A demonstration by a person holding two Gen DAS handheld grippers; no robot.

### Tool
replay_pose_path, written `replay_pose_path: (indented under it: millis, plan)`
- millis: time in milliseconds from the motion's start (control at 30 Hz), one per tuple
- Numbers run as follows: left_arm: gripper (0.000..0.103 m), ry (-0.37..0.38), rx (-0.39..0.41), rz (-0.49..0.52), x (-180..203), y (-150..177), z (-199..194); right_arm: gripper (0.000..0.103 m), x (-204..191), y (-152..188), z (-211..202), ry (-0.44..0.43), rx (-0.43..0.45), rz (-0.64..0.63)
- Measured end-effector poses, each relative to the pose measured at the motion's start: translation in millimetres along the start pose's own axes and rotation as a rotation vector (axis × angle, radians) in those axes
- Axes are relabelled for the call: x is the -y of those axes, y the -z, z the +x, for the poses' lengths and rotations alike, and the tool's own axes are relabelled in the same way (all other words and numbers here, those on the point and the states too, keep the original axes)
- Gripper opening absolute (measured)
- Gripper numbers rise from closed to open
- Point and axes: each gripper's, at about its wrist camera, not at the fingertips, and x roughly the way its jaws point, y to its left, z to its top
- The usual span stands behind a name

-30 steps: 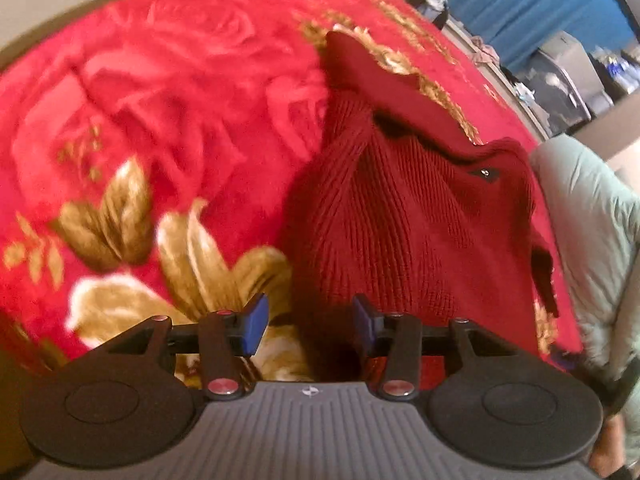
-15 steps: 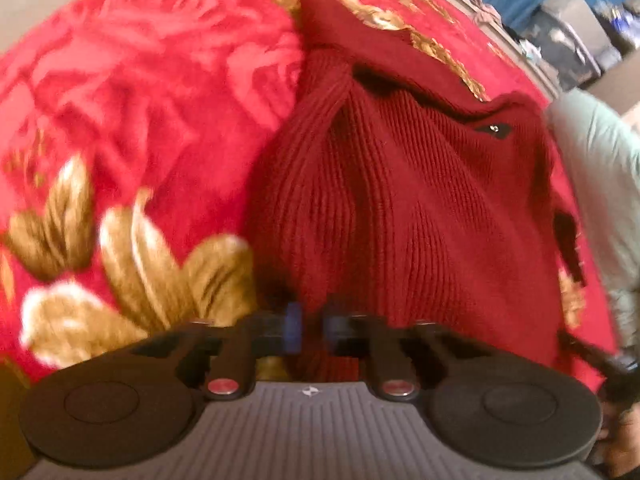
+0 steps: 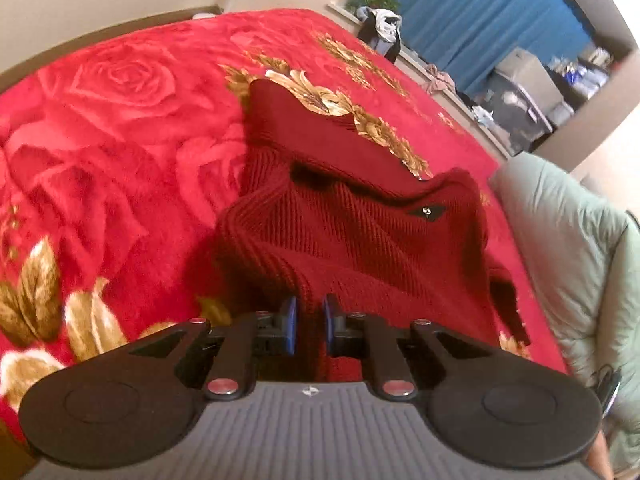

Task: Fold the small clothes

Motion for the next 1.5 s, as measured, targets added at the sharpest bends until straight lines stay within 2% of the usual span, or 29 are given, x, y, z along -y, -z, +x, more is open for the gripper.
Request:
replay_pose_path:
  millis: [67, 133, 167, 233, 267, 300, 333, 400, 433, 467, 500, 533, 567, 633, 733, 800, 867, 967, 1100, 1133, 1200, 1300, 1433, 1500]
  plan:
    - [0.014, -0.001, -0.058, -0.023, -1.7, 0.8, 7.2, 0.007, -13.0, 4.1, -8.4, -0.039, 0.025, -0.070]
    - [0.014, -0.005, -0.087, -0.003, 3.3, 2.3, 10.3, 0.023, -23.1, 8.0, -10.4, -0.093, 0.024, -0.125]
    - [0.008, -0.032, -0.084, 0.037, 8.7, 3.9, 9.9, 0.032, -28.6, 11.4, -9.6, -0.115, 0.013, -0.147]
    - [0.008, -0.106, -0.077, 0.123, 23.0, 6.2, 12.8, 0.034, -40.3, 19.1, -5.1, -0.132, -0.023, -0.195]
    - [0.008, -0.103, -0.069, 0.138, 29.0, 6.3, 15.0, 0.034, -46.3, 24.4, -3.8, -0.129, -0.044, -0.227]
    - [0.008, -0.047, -0.040, 0.144, 37.4, 4.3, 12.7, 0.034, -50.9, 29.0, -1.0, -0.120, -0.062, -0.258]
    - [0.010, 0.075, 0.018, 0.184, 54.6, 0.6, 4.5, 0.034, -54.1, 32.8, 1.0, -0.105, -0.074, -0.285]
    - [0.037, 0.265, 0.149, 0.333, 89.0, 0.9, -14.7, 0.035, -57.6, 37.3, 1.7, -0.083, -0.073, -0.321]
    - [0.061, 0.287, 0.198, 0.373, 98.8, 1.9, -18.8, 0.036, -57.4, 37.8, 0.9, -0.079, -0.070, -0.326]
    - [0.059, 0.260, 0.201, 0.357, 99.8, 1.4, -14.6, 0.038, -56.7, 38.3, -0.3, -0.076, -0.070, -0.324]
    - [0.052, 0.211, 0.146, 0.289, 92.3, -2.1, -2.6, 0.038, -54.4, 38.4, -0.3, -0.075, -0.070, -0.319]
    - [0.035, 0.182, 0.074, 0.201, 79.3, -5.2, 9.8, 0.039, -52.5, 38.6, -1.0, -0.074, -0.073, -0.312]
    - [0.026, 0.156, 0.016, 0.117, 65.0, -6.8, 18.8, 0.039, -51.4, 39.6, -1.1, -0.073, -0.076, -0.306]
    - [0.026, 0.102, -0.030, 0.027, 40.8, -8.9, 24.0, 0.039, -50.1, 39.1, -1.3, -0.076, -0.081, -0.302]
    - [0.026, -0.014, -0.066, 0.050, 20.2, -7.4, 18.5, 0.039, -53.7, 39.9, -0.5, -0.067, -0.082, -0.322]
    - [0.026, -0.019, -0.089, 0.016, 0.2, -4.6, 12.8, 0.039, -56.9, 41.2, 0.8, -0.061, -0.085, -0.339]
    - [0.026, -0.008, -0.074, 0.010, -11.0, -1.9, 3.7, 0.039, -61.1, 42.9, 1.7, -0.049, -0.083, -0.370]
    - [0.028, -0.056, -0.064, 0.016, -30.5, 2.7, -12.1, 0.039, -65.0, 44.2, 1.8, -0.034, -0.078, -0.414]
    - [0.028, -0.189, -0.184, 0.018, -49.6, 13.2, -1.7, 0.039, -66.8, 43.9, 2.0, -0.027, -0.082, -0.427]
    - [0.028, -0.181, -0.202, 0.031, -49.2, 14.6, 2.4, 0.039, -67.1, 43.4, 2.3, -0.027, -0.085, -0.426]
    - [0.029, -0.117, -0.225, 0.062, -40.2, 16.1, 9.5, 0.039, -67.8, 43.2, 3.1, -0.026, -0.088, -0.425]
    - [0.034, -0.034, -0.216, 0.092, -17.1, 15.9, 20.3, 0.039, -68.1, 43.0, 2.8, -0.027, -0.088, -0.425]
    - [0.048, -0.020, -0.203, 0.100, 8.4, 11.1, 40.1, 0.039, -66.0, 43.3, 1.5, -0.038, -0.089, -0.413]
    - [0.049, -0.037, -0.208, 0.100, 16.0, 8.3, 51.6, 0.039, -65.6, 44.2, 0.8, -0.043, -0.088, -0.411]
